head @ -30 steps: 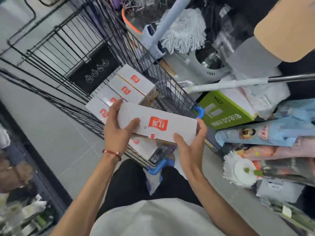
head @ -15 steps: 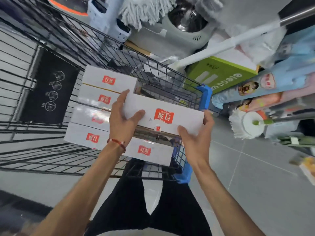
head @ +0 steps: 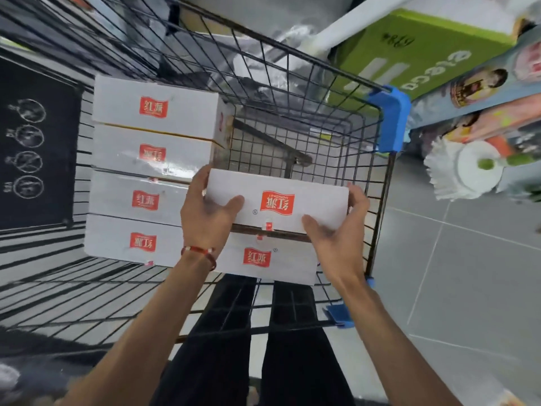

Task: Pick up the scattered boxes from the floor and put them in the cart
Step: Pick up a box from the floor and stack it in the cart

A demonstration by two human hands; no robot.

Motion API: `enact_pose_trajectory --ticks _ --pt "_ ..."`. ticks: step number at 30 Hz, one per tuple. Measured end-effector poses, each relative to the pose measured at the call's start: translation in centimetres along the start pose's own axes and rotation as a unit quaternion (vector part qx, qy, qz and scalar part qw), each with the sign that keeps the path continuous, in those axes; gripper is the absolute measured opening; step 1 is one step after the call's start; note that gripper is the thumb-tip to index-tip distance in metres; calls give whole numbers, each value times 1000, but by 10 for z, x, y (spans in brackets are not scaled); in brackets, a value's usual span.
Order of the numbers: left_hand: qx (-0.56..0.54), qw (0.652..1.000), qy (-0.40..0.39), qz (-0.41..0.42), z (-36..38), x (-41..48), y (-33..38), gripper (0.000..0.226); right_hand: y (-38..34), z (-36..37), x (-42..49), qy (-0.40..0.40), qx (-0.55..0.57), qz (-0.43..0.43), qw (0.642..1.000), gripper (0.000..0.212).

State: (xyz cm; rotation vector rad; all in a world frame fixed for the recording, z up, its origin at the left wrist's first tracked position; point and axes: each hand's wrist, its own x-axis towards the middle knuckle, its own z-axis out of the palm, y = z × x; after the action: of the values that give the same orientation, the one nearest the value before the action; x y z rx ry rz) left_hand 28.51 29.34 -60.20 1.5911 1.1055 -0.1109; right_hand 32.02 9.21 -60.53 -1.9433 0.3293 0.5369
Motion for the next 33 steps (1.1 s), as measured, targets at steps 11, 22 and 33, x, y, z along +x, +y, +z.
enact_pose_trajectory --ticks 11,22,33 --pt "127 992 27 3 -7 14 -33 68 27 22 7 -41 -30 52 997 95" --pt "202 974 105 0 -5 17 -56 93 36 28 5 -59 -51 75 994 103" --pt "338 941 20 -24 -22 21 -80 110 30 40 -12 -52 -33 137 989 114"
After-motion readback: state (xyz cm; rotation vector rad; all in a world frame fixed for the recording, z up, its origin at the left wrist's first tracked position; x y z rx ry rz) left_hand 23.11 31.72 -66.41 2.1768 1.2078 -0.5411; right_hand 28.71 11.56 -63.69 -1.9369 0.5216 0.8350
